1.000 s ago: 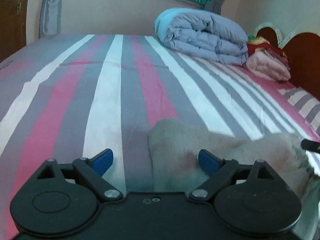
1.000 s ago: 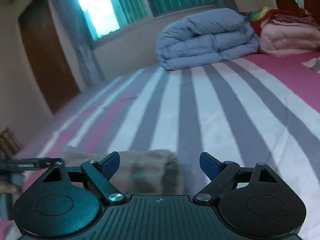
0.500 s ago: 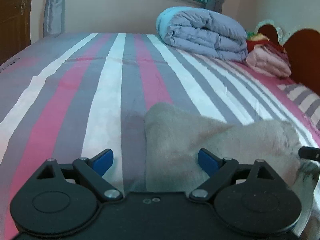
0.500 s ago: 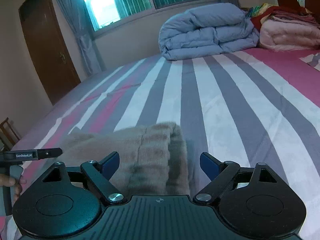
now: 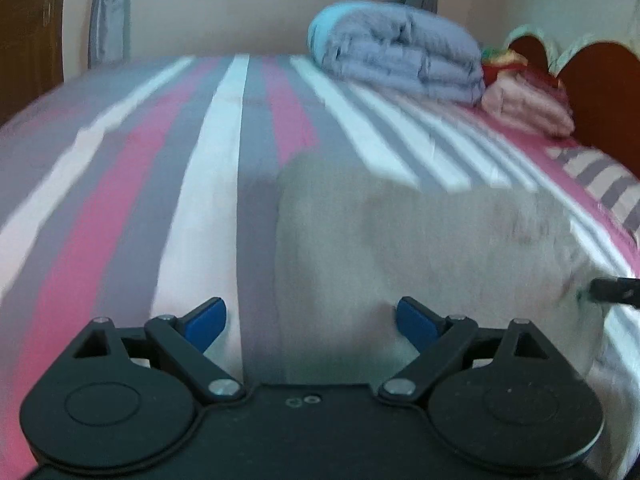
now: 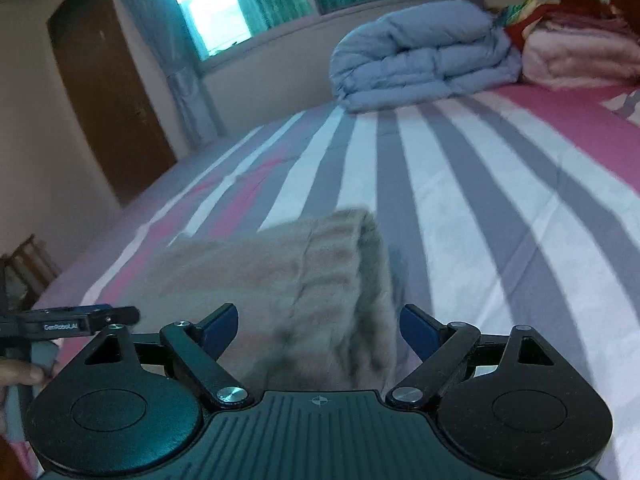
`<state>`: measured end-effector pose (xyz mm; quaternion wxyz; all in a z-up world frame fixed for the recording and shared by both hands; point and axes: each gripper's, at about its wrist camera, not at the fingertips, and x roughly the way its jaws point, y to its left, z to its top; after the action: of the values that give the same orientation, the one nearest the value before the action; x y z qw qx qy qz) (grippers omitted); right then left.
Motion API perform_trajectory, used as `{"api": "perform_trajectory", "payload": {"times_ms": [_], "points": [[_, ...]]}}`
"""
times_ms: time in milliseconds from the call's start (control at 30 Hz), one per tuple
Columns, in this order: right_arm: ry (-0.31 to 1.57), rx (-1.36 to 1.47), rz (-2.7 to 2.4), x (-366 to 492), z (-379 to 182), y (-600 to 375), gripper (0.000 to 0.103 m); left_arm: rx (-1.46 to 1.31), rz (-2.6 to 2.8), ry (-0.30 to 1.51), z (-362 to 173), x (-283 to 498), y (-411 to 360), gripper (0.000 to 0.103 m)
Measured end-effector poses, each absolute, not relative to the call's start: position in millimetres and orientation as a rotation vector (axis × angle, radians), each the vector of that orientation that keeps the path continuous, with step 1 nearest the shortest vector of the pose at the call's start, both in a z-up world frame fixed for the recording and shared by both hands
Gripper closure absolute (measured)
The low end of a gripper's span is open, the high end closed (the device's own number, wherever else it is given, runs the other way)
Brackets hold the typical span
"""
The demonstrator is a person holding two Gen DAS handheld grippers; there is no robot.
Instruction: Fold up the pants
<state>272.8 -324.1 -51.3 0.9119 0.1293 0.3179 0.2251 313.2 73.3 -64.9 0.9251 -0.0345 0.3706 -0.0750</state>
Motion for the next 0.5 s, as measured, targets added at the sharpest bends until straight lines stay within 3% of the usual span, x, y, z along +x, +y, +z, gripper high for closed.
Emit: {"api": "perform_trajectory", "payload": {"times_ms": [100, 267, 367, 500], "points": [[0.808, 0.200, 0.442, 283, -72, -313, 0.015, -0.137, -0.152, 0.755, -65, 296, 82, 0.017], [0.688, 0.287, 0.453, 257, -47, -323, 0.016, -0.156, -0.139, 0.724, -62, 261, 93, 0.015], [0.789, 0.185, 0.425, 256, -68, -314, 0.015, -0.209, -0.123, 0.746, -69, 257, 99, 0.013], [0.747, 0.370, 0.434, 244, -74, -337, 0.015, -0.218, -0.103, 0.705, -57, 241, 99, 0.016]]}}
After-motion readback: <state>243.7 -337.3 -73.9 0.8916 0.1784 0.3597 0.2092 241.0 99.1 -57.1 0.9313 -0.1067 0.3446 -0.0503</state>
